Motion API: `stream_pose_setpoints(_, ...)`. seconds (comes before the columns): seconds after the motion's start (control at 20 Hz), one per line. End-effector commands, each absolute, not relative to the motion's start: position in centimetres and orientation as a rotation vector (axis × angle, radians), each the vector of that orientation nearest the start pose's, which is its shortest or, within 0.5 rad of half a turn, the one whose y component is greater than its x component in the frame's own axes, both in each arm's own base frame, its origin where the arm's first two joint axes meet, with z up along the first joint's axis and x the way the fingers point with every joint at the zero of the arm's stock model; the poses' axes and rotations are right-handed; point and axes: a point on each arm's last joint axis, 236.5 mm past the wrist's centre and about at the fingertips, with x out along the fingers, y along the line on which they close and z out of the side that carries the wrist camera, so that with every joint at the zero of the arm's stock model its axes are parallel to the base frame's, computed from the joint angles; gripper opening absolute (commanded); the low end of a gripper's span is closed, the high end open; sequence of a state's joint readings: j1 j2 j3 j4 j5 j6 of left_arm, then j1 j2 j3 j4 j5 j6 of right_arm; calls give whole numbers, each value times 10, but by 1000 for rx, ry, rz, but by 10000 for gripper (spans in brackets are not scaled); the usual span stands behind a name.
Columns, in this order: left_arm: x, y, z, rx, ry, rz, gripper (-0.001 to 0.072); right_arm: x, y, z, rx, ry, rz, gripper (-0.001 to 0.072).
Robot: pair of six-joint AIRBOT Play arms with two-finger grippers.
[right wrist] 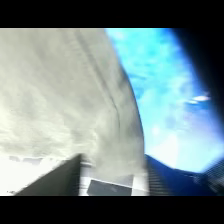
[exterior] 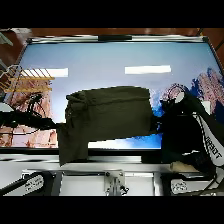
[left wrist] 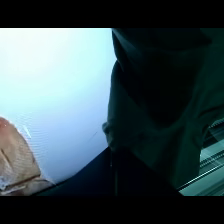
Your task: Fold the shirts.
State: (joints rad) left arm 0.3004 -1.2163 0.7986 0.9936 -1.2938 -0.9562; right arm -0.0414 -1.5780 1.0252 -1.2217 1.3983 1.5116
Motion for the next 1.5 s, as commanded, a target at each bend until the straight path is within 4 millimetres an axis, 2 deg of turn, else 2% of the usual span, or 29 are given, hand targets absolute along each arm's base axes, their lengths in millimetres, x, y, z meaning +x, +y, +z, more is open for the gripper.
stream_pose_setpoints(0.0,282,-42,-47,-334,1406,-507,32,269,86,-119,345,1936,253,335)
stream_pose_setpoints(0.05,284,-42,-46,-331,1402,-507,32,270,87,-120,332,1931,255,226)
stream_pose_setpoints(0.1,287,-41,-43,-326,1393,-506,31,272,87,-119,330,1925,253,86)
stream_pose_setpoints(0.2,300,-37,-30,-301,1351,-500,31,289,84,-105,301,1862,260,73)
stream_pose_setpoints(0.25,312,-33,-15,-280,1306,-488,30,306,84,-89,283,1792,271,73)
stream_pose_setpoints(0.3,326,-29,6,-255,1248,-473,30,326,84,-67,259,1705,292,73)
stream_pose_setpoints(0.35,341,-25,33,-227,1176,-459,30,350,85,-34,226,1590,319,73)
stream_pose_setpoints(0.4,357,-25,73,-191,1073,-460,30,374,85,8,189,1455,340,73)
stream_pose_setpoints(0.45,372,-28,122,-157,941,-466,30,395,85,56,142,1308,364,73)
stream_pose_setpoints(0.5,384,-33,191,-117,754,-463,30,414,86,119,81,1117,390,73)
stream_pose_setpoints(0.55,388,-35,265,-65,552,-441,30,426,85,187,30,918,394,73)
stream_pose_setpoints(0.6,378,-37,351,-6,318,-396,31,430,81,268,-7,681,365,73)
stream_pose_setpoints(0.65,354,-38,432,24,98,-342,31,421,76,345,-24,457,330,73)
stream_pose_setpoints(0.7,314,-39,511,35,-129,-285,31,399,72,421,-29,232,305,72)
stream_pose_setpoints(0.75,264,-43,576,22,-337,-247,31,369,69,479,-30,55,288,73)
stream_pose_setpoints(0.8,216,-46,621,-12,-500,-229,31,333,66,525,-31,-86,275,73)
stream_pose_setpoints(0.85,173,-52,650,-31,-622,-226,31,299,64,553,-33,-176,269,73)
stream_pose_setpoints(0.9,133,-60,667,-17,-707,-225,31,272,63,567,-42,-224,264,73)
stream_pose_setpoints(0.95,104,-67,671,21,-747,-213,31,251,61,572,-56,-242,255,73)
stream_pose_setpoints(1.05,74,-77,658,116,-718,-169,31,217,56,565,-71,-209,233,73)
stream_pose_setpoints(1.15,68,-77,633,198,-614,-110,31,192,53,551,-70,-153,222,73)
stream_pose_setpoints(1.3,73,-65,596,229,-447,-41,31,166,49,540,-81,-116,208,73)
stream_pose_setpoints(1.4,85,-64,572,237,-337,-53,31,165,42,525,-53,-49,181,73)
stream_pose_setpoints(1.45,94,-63,559,235,-279,-60,31,172,36,507,-31,33,159,73)
